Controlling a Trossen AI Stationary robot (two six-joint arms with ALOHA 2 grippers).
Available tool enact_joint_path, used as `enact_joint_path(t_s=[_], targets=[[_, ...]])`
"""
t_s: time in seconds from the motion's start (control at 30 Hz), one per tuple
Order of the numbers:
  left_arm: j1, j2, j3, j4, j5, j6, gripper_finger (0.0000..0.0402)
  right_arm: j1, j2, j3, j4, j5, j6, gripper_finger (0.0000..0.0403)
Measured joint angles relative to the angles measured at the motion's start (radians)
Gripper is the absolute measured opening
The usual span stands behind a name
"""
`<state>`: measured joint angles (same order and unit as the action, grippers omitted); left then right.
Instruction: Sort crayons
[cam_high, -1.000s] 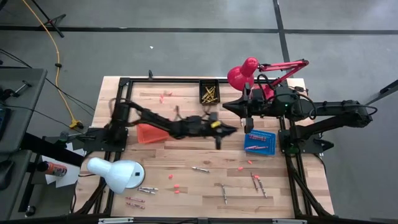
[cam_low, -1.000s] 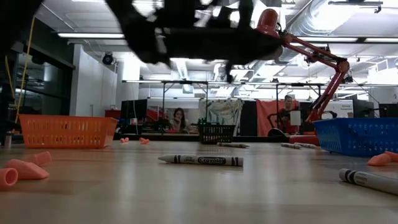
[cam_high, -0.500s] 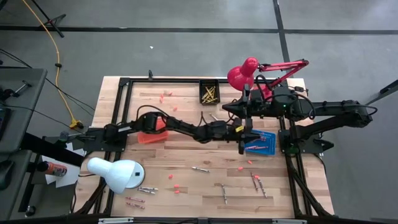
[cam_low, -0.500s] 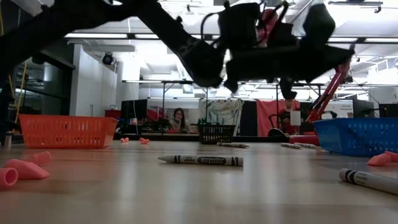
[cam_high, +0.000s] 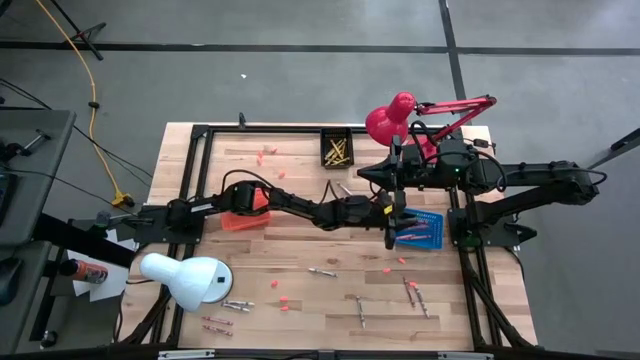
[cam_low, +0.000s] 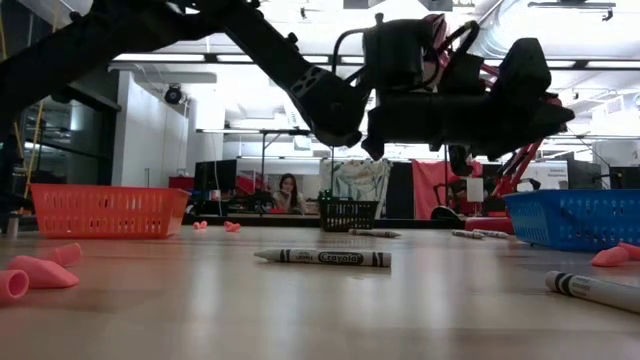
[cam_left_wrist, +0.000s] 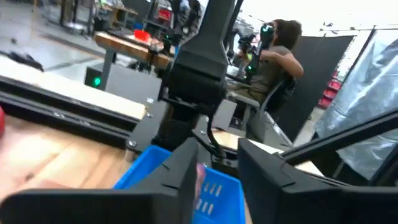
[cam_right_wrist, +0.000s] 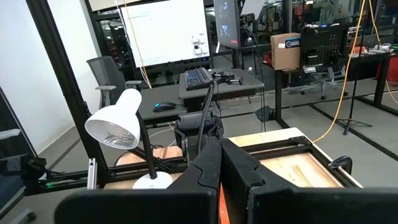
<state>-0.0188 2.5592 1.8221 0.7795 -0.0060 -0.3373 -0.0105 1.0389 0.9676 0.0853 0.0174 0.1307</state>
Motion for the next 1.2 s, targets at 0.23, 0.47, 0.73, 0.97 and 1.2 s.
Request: enact_joint_path(t_s=[0.23,0.47,0.73,0.97,1.2], targets=[[0.054,-0.096,-0.001,-0.188,0.307,-0.032,0.0155,0.0,0.0,0.0,0.0,0.0,0.0,0.0],[0.154,-0.291,-0.001,-0.744,0.536,0.097,0.0134,0.0,0.0,0.0,0.001,0.0,0.0,0.0],[0.223,-0.54,-0.085,-1.127,0.499,0.347,0.0057,0.0,0.0,0.0,0.002,0.0,-0.02,0.0],[0.243,-0.869,-0.434,-0.967,0.487,0.297,0.0003,0.0,0.0,0.0,0.003,0.0,-0.027,0.0],[0.208,-1.257,-0.817,-0.643,0.3,0.174,0.0001,0.0,0.0,0.0,0.003,0.0,-0.027,0.0]])
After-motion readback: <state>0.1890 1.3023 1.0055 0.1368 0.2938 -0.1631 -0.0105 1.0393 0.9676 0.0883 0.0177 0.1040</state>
